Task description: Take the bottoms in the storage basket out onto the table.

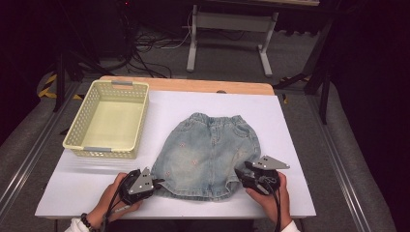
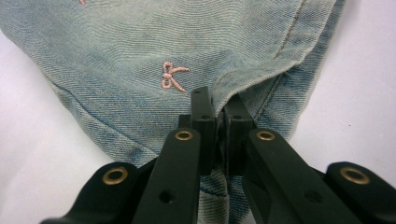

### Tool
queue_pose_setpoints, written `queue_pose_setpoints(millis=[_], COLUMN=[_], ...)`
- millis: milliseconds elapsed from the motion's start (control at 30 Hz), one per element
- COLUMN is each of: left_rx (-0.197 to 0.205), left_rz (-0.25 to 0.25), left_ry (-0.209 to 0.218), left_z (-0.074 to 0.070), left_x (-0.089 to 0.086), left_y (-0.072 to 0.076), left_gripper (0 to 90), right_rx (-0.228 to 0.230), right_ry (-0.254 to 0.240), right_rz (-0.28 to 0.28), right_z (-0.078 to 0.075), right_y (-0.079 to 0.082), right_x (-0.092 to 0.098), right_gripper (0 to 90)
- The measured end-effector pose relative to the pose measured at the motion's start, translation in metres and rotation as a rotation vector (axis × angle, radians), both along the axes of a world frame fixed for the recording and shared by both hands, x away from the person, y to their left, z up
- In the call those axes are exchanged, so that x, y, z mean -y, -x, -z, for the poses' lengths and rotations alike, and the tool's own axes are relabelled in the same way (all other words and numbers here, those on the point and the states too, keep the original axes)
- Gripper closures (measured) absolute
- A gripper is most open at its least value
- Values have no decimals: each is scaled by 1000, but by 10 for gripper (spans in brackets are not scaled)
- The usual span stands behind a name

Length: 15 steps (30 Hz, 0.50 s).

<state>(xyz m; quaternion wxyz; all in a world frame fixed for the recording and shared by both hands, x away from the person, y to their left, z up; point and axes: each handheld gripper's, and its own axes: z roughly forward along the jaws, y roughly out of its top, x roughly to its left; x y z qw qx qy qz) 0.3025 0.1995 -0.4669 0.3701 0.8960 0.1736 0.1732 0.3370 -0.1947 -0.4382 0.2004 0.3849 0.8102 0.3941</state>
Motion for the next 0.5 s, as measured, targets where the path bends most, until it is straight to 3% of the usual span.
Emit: queue_pose_setpoints(millis=[133, 300, 367, 400, 500], left_rx=[5, 6, 6, 6, 6], left_rz=[2, 1, 1, 1, 2], left_ry=[0, -1, 0, 0, -1], left_z=[0, 1, 1, 1, 1], left_x=[0, 1, 1, 1, 1], left_y=[0, 0, 0, 0, 0], left_gripper=[863, 863, 863, 863, 863], right_rx=[-22, -79, -120, -128, -118], right_ry=[14, 55, 29, 16, 70], right_rz=[19, 157, 184, 184, 184], right_z=[3, 14, 18, 19, 18], right_y=[-4, -15, -19, -20, -20], right_x=[0, 14, 19, 20, 14], right_gripper=[450, 334, 303, 302, 368])
